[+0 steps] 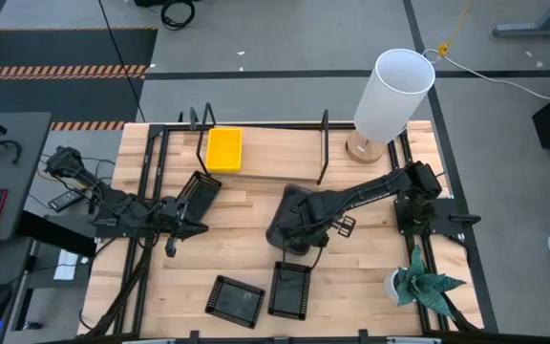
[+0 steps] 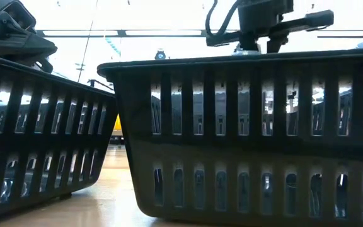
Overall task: Stack baskets on shelf by color
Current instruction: Put the stack of light black bins on the shelf
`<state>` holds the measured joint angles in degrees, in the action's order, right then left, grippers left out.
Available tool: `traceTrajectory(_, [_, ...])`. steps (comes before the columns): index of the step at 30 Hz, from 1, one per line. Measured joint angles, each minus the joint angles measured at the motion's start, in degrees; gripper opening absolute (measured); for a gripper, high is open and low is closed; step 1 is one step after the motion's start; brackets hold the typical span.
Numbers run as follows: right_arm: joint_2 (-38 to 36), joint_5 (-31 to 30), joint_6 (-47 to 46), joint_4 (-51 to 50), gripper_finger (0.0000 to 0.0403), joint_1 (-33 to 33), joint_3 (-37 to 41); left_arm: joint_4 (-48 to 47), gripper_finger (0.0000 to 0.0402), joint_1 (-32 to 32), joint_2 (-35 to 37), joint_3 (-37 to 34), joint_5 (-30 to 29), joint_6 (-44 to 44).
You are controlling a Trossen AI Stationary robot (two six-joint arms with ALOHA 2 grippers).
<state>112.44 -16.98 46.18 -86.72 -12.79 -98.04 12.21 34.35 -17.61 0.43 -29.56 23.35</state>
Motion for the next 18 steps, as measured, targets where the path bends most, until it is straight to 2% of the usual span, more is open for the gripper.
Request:
traceTrajectory(4, [0.0,-1.6,1.0,0.6,0.0048,2.9,0.0,0.0,0.0029,0.0,0.0,0.0,0.0,0.0])
traceTrajectory(8, [0.0,-2.6,-2.1,0.9,0.0074,5.5,0.0,0.0,0.0034,0.0,0.0,0.0,0.0,0.0])
traceTrajectory(10, [0.0,-4.8,-2.3,-0.1,0.0087,6.5,0.0,0.0,0.0036,0.0,0.0,0.0,0.0,0.0])
traceTrajectory(15, [0.0,-15.0,-3.1,-1.5,0.0110,7.4,-0.2,0.0,0.0031,0.0,0.0,0.0,0.0,0.0])
traceTrajectory(18, [-0.5,-15.2,-6.1,-2.1,0.0113,6.2,-2.1,0.0,0.0028,0.0,0.0,0.0,0.1,0.0])
